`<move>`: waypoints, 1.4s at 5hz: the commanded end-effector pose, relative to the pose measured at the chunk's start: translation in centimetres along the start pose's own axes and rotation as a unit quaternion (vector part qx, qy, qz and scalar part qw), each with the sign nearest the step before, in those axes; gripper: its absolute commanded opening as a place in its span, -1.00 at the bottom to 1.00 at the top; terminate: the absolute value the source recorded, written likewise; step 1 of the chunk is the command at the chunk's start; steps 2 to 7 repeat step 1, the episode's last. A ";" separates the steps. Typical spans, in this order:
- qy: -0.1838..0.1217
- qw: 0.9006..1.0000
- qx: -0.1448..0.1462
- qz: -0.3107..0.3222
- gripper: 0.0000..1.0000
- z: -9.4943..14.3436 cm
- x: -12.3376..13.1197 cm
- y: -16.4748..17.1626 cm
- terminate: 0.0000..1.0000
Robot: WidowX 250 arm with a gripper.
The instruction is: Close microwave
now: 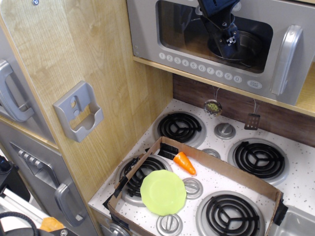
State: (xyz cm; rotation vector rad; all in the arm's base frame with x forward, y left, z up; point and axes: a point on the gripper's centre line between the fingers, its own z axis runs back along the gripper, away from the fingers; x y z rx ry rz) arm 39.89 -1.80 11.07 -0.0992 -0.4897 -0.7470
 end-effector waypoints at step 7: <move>-0.027 0.999 0.027 -0.015 1.00 2.9 2.0 -0.2 1.00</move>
